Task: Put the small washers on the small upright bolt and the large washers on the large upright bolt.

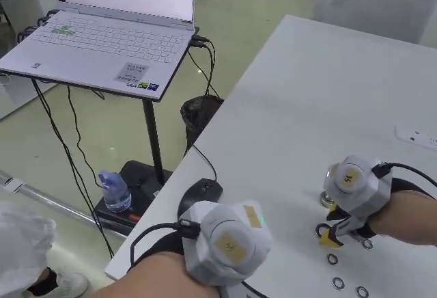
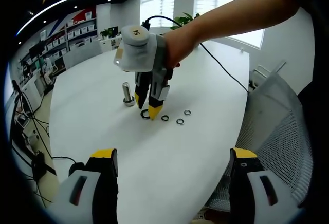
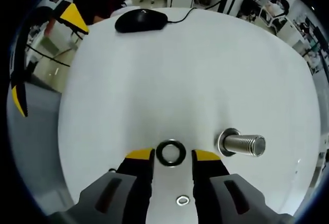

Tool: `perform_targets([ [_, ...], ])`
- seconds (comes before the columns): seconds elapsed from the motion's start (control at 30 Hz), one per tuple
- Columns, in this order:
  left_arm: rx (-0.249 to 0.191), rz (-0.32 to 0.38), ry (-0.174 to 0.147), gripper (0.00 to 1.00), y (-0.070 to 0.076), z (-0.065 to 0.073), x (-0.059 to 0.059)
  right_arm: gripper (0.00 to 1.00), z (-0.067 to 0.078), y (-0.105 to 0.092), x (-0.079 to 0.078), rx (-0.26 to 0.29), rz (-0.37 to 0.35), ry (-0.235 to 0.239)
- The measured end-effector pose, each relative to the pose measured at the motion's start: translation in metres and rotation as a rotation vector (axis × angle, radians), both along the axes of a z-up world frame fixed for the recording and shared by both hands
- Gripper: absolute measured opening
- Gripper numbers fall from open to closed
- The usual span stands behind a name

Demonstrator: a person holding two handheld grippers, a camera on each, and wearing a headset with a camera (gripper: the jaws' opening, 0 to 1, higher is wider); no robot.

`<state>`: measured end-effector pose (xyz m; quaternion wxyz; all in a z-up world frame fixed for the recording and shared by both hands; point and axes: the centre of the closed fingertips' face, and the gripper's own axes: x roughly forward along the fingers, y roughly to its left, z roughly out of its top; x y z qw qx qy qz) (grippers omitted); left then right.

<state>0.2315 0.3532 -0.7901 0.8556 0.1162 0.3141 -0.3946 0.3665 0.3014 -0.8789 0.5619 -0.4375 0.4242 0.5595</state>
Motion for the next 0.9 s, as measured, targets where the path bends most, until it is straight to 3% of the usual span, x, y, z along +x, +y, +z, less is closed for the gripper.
perform_targets([
  [0.03,-0.006,0.003,-0.021,0.86,-0.0001,0.0041,0.0023,0.30,0.0001,-0.0003,-0.0011,-0.001,-0.005,0.007],
  [0.13,-0.024,0.010,-0.014,0.87,-0.0010,0.0067,0.0042,0.30,0.0000,-0.0017,-0.0009,-0.007,-0.005,0.008],
  [0.33,-0.016,-0.005,-0.013,0.86,-0.0024,0.0052,0.0048,0.27,-0.0002,-0.0021,-0.0033,-0.016,-0.005,0.006],
  [0.57,-0.014,-0.009,-0.001,0.84,-0.0027,0.0027,0.0015,0.24,-0.0016,-0.0025,-0.0017,-0.054,-0.011,0.006],
  [0.67,-0.015,-0.008,0.001,0.83,-0.0026,0.0023,0.0014,0.24,-0.0015,-0.0025,-0.0028,-0.078,0.019,-0.009],
  [0.9,-0.024,-0.002,0.003,0.82,-0.0023,0.0056,0.0029,0.21,-0.0010,-0.0033,-0.0003,-0.063,0.022,0.003],
])
